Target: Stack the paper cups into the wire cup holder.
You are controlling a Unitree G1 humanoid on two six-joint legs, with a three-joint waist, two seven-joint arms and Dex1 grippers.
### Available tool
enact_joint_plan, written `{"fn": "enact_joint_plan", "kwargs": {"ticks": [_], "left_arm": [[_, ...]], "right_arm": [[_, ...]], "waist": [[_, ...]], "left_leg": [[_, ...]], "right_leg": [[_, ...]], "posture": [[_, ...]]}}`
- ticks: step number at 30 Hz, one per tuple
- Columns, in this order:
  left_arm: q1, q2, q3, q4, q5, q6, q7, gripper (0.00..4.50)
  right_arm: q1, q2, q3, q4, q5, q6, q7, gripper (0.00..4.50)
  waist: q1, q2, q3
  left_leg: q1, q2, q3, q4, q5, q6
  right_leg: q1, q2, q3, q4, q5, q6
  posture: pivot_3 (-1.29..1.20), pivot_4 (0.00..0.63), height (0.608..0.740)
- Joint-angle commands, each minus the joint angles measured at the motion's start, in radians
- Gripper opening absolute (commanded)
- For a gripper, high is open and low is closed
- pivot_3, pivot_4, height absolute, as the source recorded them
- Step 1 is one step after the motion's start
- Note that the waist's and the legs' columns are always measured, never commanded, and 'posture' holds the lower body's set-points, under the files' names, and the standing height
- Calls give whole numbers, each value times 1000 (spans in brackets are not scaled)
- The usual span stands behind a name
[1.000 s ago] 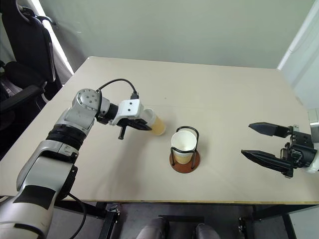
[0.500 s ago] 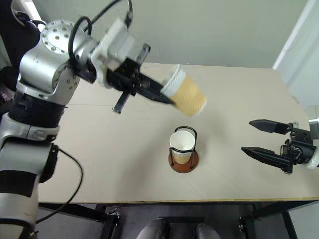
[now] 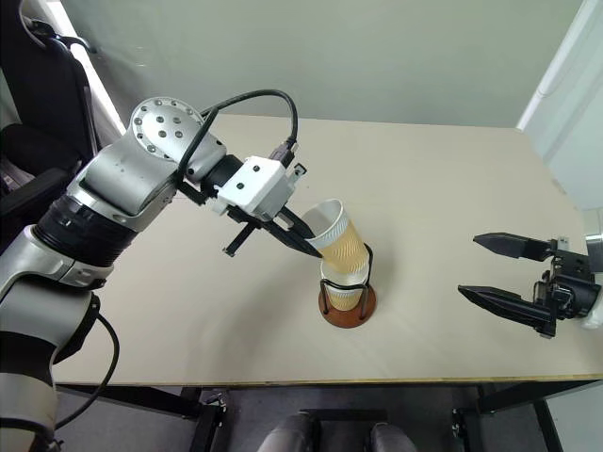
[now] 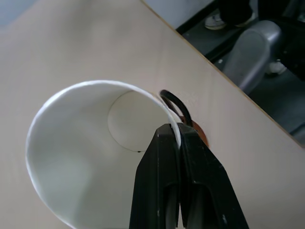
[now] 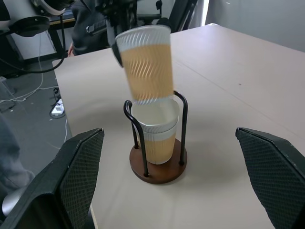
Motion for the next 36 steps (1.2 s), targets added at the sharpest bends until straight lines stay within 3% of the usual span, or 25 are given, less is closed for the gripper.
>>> {"fn": "enact_joint_plan", "kwargs": {"ticks": [1,10,11,14,22,24,36], "left_arm": [[-13,3,1,8,27,-47,-32,22],[-19,-31,-24,120,90,-138,-32,22],[-18,-30,-28,125,92,-151,-32,200],[-19,-2,-62,111,51,-173,-32,941],[-12,-23,-29,88,57,-170,-32,3898],[-9,-39,-5,83,64,-157,-32,4453],[1,-97,61,81,54,-119,-32,4453]], "right_arm": [[-4,-2,-33,-19,17,-11,-2,4500],[-51,2,33,-2,-2,-21,-24,4500],[-53,1,35,-1,-2,-21,-26,4500],[-51,1,34,-4,0,-21,-28,4500],[-8,2,-16,-28,19,-13,-19,4500],[-2,0,-23,-25,20,-16,-14,4500],[-67,2,60,12,-13,-32,-23,4500]], "waist": [[0,0,0],[0,0,0],[0,0,0],[0,0,0],[1,0,0],[1,0,0],[1,0,0]], "left_leg": [[0,0,0,0,0,0],[0,0,0,0,0,0],[0,0,0,0,0,0],[0,0,0,-1,0,0],[-1,0,0,-2,0,0],[-1,0,0,-2,0,0],[-1,0,1,-2,0,0]], "right_leg": [[0,0,0,0,0,0],[0,0,0,0,0,0],[0,0,0,0,0,0],[-1,0,0,0,0,0],[-2,-1,0,-1,0,0],[-1,-1,0,-1,0,0],[-1,-1,0,-1,0,0]], "posture": [[0,150,740],[0,150,740],[0,150,740],[0,150,740],[0,150,740],[0,150,740],[0,150,740]]}}
